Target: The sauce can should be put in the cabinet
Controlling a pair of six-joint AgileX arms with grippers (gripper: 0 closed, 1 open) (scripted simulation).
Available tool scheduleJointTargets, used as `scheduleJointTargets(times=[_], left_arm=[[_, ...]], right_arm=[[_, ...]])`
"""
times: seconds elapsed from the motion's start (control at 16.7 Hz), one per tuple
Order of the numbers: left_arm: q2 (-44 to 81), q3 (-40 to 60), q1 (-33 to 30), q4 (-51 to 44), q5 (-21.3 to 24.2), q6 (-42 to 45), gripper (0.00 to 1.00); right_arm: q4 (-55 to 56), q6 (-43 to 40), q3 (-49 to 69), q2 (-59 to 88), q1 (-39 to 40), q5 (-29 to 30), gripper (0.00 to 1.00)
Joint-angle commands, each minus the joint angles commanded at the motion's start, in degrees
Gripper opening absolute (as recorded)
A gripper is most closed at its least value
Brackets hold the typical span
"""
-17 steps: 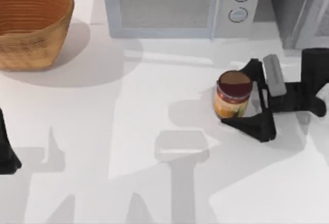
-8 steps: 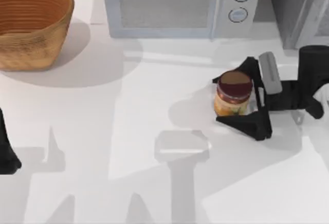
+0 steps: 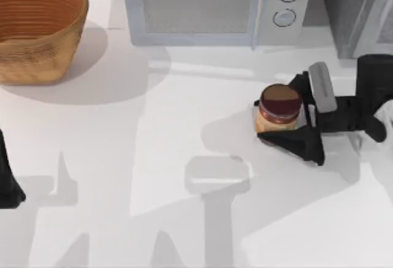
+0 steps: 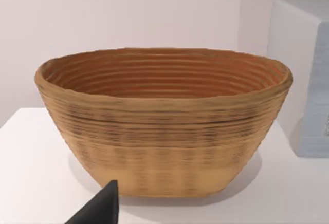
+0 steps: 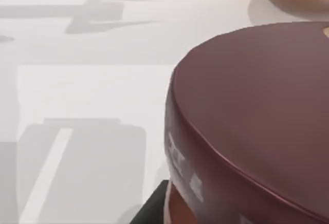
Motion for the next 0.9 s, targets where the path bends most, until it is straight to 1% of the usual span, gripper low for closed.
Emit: scheduleJointTargets(times=[0.24, 0.3, 0.9], left_arm=[[0.0, 0.0, 0.0, 0.0, 0.0, 0.0, 1.0], [0.0, 0.0, 0.0, 0.0, 0.0, 0.0, 1.0], [0.0, 0.0, 0.0, 0.0, 0.0, 0.0, 1.0]], right_arm=[[0.0, 0.0, 0.0, 0.0, 0.0, 0.0, 0.02], [0.0, 0.0, 0.0, 0.0, 0.0, 0.0, 0.0], [-0.87, -0.21, 0.51, -0.83, -0.13, -0.06, 0.0]])
